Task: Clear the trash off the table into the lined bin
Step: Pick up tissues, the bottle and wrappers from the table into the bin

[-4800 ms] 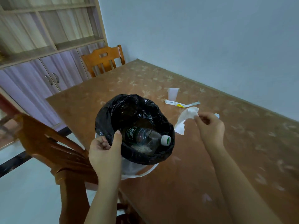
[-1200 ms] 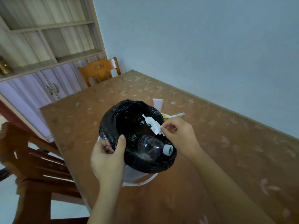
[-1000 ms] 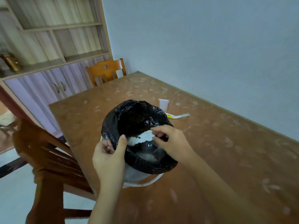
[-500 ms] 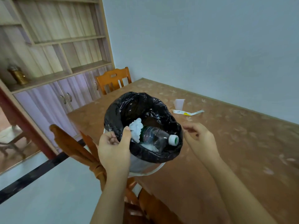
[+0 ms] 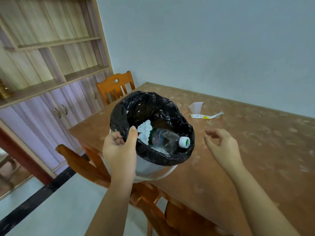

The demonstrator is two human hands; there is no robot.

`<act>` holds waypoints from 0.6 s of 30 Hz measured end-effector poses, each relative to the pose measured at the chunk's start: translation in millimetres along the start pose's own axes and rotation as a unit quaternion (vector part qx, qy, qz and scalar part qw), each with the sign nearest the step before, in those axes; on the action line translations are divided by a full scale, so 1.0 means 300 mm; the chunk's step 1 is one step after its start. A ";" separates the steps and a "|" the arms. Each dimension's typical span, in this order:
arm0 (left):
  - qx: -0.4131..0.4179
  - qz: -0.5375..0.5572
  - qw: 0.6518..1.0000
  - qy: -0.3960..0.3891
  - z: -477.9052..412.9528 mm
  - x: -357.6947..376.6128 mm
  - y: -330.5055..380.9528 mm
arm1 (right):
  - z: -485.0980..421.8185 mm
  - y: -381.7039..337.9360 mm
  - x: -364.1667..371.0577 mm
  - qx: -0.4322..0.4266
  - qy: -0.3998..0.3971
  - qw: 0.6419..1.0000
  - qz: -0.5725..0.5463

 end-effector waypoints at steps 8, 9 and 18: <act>0.004 -0.025 0.999 -0.035 -0.360 0.112 -0.110 | -0.151 0.022 0.246 0.049 0.011 0.997 0.051; 0.011 -0.029 0.999 -0.039 -0.391 0.130 -0.120 | -0.166 0.018 0.271 0.050 0.010 0.997 0.056; 0.031 -0.090 0.990 -0.102 -0.697 0.315 -0.236 | -0.312 0.027 0.452 0.111 0.025 0.987 0.115</act>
Point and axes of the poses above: each hand's wrist, its own z-axis away from the middle knuckle, its own x-axis out of the palm, y = z × x, the point moved 6 cm from there along -z, towards the middle knuckle, and after that the axes turned 2 degrees about y, right-handed, at the moved point
